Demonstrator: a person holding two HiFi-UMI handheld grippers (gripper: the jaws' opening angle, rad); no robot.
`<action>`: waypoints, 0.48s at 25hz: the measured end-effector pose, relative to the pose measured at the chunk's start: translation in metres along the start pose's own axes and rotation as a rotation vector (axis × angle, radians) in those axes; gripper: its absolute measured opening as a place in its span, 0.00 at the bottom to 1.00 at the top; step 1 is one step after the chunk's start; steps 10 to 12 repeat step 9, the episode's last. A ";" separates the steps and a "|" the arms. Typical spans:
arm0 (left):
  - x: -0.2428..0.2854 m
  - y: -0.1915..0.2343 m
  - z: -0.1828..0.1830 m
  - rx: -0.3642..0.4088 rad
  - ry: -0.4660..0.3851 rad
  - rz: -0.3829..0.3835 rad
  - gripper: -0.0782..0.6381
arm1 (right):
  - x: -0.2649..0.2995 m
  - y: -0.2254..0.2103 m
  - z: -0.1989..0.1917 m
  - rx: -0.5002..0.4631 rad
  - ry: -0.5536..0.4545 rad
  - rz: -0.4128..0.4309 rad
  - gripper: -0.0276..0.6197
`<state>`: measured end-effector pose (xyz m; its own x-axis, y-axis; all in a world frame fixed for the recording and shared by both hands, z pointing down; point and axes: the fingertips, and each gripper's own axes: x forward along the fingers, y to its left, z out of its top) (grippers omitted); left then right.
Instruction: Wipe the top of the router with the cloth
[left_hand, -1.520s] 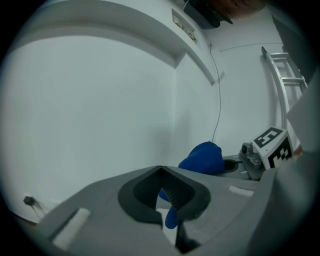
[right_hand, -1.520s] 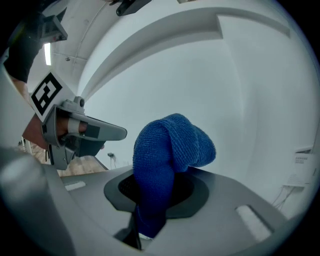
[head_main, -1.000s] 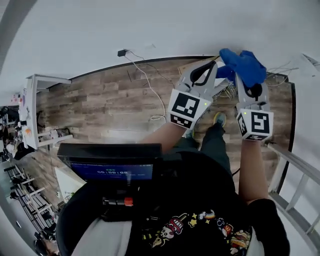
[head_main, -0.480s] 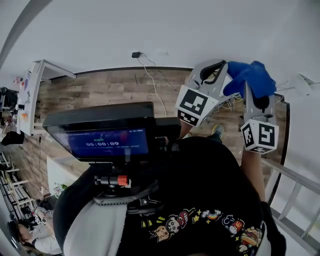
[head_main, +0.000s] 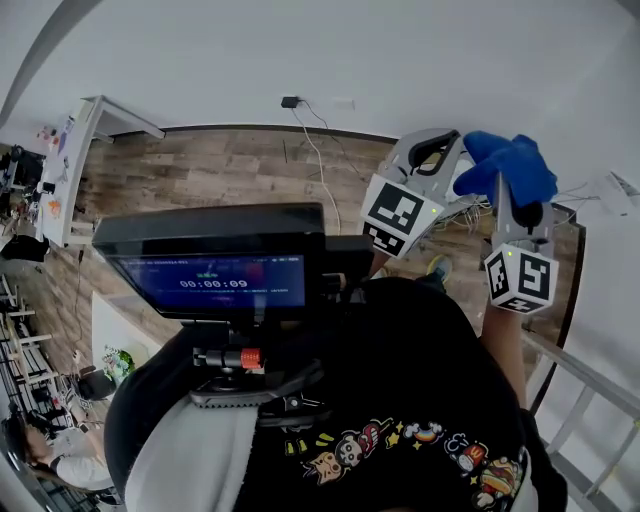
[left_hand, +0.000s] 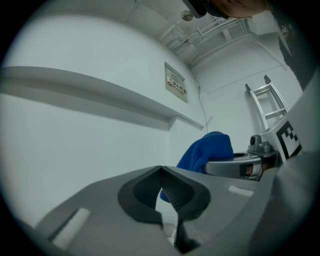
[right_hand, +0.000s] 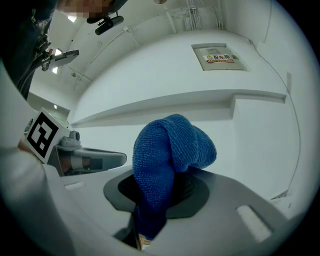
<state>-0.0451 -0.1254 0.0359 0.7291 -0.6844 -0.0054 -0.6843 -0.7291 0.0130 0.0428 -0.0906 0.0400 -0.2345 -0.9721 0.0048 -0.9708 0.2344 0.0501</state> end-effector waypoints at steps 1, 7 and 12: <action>0.001 0.001 0.001 0.001 0.001 0.000 0.11 | 0.001 0.001 0.001 -0.001 -0.002 0.002 0.23; -0.008 -0.024 0.004 0.001 -0.001 -0.009 0.11 | -0.027 -0.002 0.000 0.004 0.009 -0.008 0.23; -0.018 -0.037 0.005 0.004 -0.010 -0.011 0.11 | -0.045 0.001 0.001 0.002 0.007 -0.012 0.23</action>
